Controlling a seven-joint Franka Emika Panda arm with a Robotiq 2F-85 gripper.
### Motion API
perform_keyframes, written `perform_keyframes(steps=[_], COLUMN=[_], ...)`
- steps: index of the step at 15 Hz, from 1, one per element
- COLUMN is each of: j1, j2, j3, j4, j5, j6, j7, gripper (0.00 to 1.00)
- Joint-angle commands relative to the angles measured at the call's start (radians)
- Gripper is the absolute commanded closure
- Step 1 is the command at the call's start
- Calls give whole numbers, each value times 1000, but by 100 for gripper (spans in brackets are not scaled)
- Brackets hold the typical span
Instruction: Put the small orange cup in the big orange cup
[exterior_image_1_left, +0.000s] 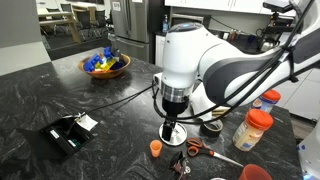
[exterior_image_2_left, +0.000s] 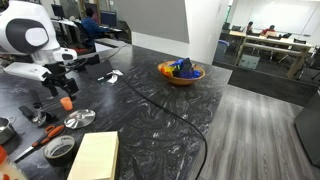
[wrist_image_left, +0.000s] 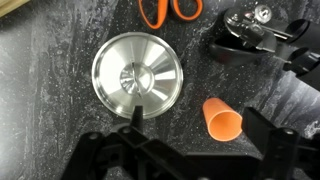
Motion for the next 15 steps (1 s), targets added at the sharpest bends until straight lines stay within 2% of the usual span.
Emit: perform_keyframes(steps=[1,8,15], j1=[8,5,8], j2=[0,6,109], j3=[-8,-8,-16], j4=[2,6,32], j5=[1,11,12], j6=[-2,0,74], j7=[-1,-11,-47], gripper=[0,0,0])
